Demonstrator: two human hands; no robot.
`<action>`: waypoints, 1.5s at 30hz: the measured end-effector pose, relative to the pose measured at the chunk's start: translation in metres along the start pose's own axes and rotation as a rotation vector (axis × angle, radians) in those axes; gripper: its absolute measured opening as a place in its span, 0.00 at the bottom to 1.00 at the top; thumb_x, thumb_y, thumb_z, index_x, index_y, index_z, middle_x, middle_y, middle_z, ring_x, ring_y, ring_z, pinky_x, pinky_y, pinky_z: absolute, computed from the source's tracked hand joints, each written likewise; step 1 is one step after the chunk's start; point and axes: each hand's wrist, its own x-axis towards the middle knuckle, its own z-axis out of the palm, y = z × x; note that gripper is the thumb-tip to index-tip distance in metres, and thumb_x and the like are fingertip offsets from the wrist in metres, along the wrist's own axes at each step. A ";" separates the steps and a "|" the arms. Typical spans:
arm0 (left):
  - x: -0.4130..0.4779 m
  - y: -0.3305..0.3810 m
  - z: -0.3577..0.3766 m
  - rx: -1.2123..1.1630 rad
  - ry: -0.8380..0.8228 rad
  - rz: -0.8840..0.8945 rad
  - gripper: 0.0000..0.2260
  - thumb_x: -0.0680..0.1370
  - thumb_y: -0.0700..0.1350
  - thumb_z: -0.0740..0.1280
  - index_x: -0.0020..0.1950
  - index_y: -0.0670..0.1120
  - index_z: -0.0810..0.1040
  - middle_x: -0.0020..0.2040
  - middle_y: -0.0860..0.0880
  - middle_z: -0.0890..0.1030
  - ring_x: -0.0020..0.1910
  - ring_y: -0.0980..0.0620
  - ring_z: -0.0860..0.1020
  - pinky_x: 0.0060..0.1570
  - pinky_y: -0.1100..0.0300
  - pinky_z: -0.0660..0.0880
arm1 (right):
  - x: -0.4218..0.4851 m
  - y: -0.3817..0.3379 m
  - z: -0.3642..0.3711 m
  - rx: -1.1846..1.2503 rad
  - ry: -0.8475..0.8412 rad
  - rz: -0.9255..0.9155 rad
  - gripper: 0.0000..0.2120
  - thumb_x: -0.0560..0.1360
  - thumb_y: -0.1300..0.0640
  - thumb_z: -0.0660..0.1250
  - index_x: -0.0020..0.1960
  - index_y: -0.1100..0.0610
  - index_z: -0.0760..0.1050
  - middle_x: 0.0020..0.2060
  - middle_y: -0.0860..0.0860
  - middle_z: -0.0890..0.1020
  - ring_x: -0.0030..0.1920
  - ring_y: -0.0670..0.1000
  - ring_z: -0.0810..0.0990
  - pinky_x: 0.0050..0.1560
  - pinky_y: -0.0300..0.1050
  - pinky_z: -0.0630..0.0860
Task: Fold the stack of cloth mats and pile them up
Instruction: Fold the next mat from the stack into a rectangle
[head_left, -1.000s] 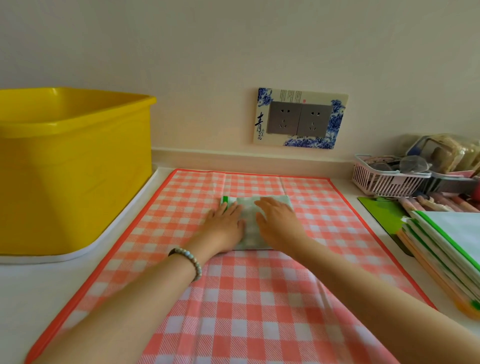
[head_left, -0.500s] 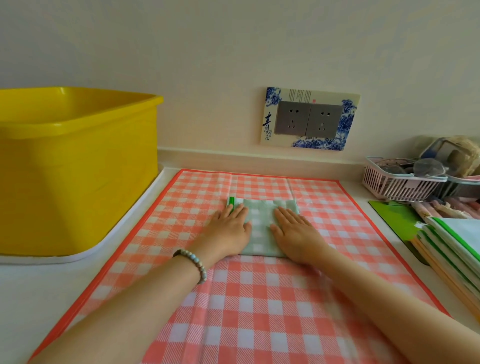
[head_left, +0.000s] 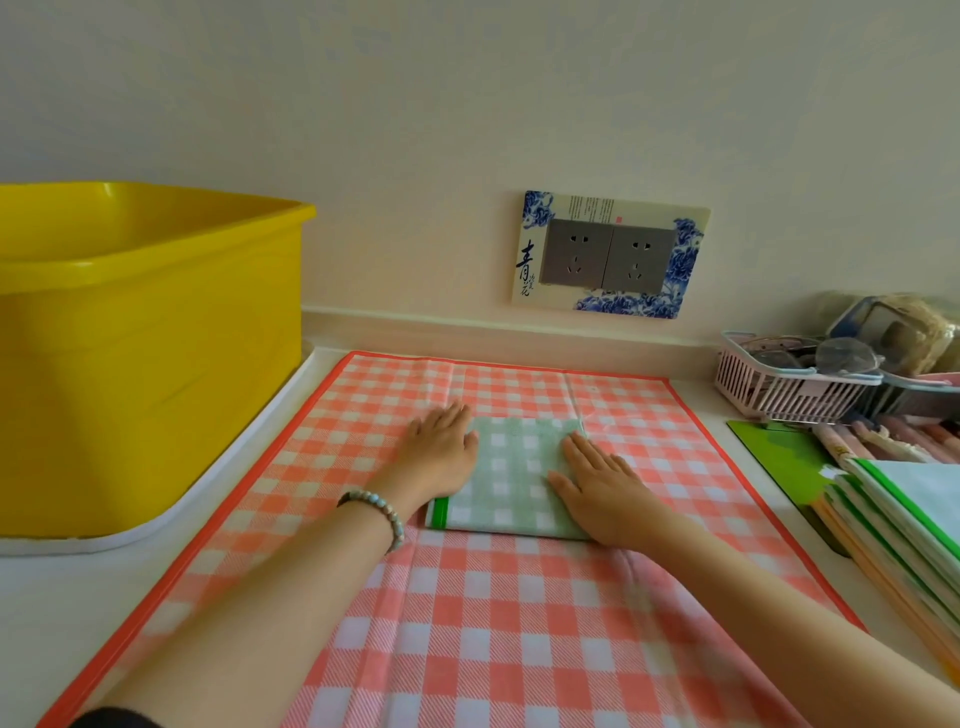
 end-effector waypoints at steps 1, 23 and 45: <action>0.002 -0.001 0.002 0.012 -0.005 -0.008 0.24 0.83 0.52 0.41 0.77 0.48 0.40 0.78 0.50 0.40 0.76 0.51 0.41 0.74 0.51 0.40 | 0.002 -0.001 -0.002 -0.010 0.000 0.002 0.29 0.81 0.43 0.42 0.77 0.57 0.41 0.77 0.52 0.43 0.76 0.50 0.42 0.74 0.47 0.39; 0.008 -0.002 0.004 0.048 0.003 -0.022 0.25 0.83 0.52 0.42 0.78 0.47 0.40 0.78 0.49 0.40 0.76 0.50 0.40 0.73 0.51 0.39 | 0.060 -0.020 0.002 0.010 0.103 -0.082 0.32 0.79 0.37 0.44 0.77 0.55 0.47 0.77 0.50 0.50 0.76 0.49 0.47 0.74 0.45 0.43; -0.015 -0.014 0.000 -0.178 0.014 -0.038 0.35 0.77 0.67 0.42 0.78 0.48 0.41 0.78 0.51 0.43 0.77 0.51 0.44 0.75 0.52 0.44 | 0.020 0.024 -0.038 0.668 0.093 0.075 0.38 0.73 0.40 0.65 0.75 0.56 0.56 0.74 0.52 0.62 0.71 0.52 0.64 0.65 0.44 0.64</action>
